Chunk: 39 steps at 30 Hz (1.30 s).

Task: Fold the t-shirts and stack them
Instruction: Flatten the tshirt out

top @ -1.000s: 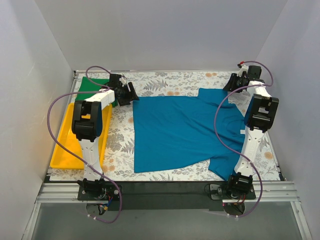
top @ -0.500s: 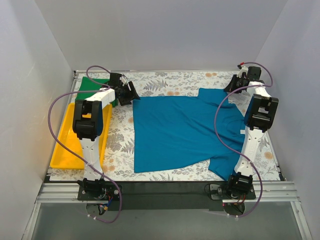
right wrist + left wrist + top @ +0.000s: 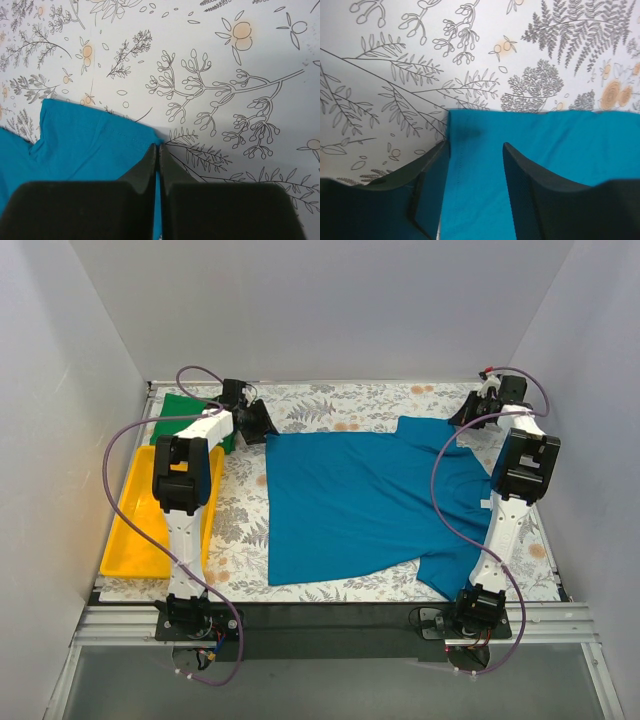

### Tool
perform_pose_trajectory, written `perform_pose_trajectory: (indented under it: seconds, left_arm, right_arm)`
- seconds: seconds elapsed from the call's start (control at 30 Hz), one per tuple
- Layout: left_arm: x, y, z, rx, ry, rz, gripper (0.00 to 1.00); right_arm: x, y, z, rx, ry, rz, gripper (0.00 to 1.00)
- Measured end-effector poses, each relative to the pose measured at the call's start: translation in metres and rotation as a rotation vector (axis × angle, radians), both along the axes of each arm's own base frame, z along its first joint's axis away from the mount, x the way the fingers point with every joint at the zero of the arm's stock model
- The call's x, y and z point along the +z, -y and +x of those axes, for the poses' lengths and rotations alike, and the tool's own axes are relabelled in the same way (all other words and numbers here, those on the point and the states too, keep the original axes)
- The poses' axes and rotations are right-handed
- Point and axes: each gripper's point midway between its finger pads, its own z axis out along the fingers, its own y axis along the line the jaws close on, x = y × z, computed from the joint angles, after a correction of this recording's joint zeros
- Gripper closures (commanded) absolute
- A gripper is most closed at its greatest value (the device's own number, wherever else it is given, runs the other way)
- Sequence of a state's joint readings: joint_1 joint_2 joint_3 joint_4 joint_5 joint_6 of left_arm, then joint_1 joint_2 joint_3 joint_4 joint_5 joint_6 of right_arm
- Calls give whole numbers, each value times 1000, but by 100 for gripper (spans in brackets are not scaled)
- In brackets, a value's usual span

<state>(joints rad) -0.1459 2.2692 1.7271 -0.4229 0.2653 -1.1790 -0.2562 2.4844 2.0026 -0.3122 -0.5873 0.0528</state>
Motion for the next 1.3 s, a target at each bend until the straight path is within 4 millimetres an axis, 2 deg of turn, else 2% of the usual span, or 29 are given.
perform_pose_trajectory:
  seconds: [0.1,0.2,0.33,0.37,0.4,0.7,0.87,1.0,1.1,1.3]
  left_arm:
    - [-2,0,1,1,-9,2,60]
    - [-4,1,3,-1,-16,-1,69]
    - [-9,3,7,-9,-24,-9,89]
    - [-10,4,8,-12,-25,-13,99]
    - [-10,4,7,-12,-27,-15,100]
    - [-10,8,6,-40,3,-32,100]
    - [-9,5,-9,-36,23,-15,100]
    - [-3,-5,-32,-21,29,26,100]
    - [13,-10,-39,-10,70,44,100]
    - [72,-16,-47,13,235,41,100]
  right_arm:
    - [0,-1,-1,8,2,14,99]
    - [-1,-4,-3,21,8,32,99]
    - [-1,-7,-11,33,3,54,99]
    - [-1,-9,-14,36,-1,58,99]
    - [-1,-10,-17,38,-7,62,99]
    - [-1,-19,-43,51,-49,83,99]
    - [-1,-22,-56,55,-66,85,99]
    - [0,-23,-63,60,-74,85,99]
    - [4,-25,-67,70,-70,100,99]
    - [16,-39,-88,100,-71,174,99]
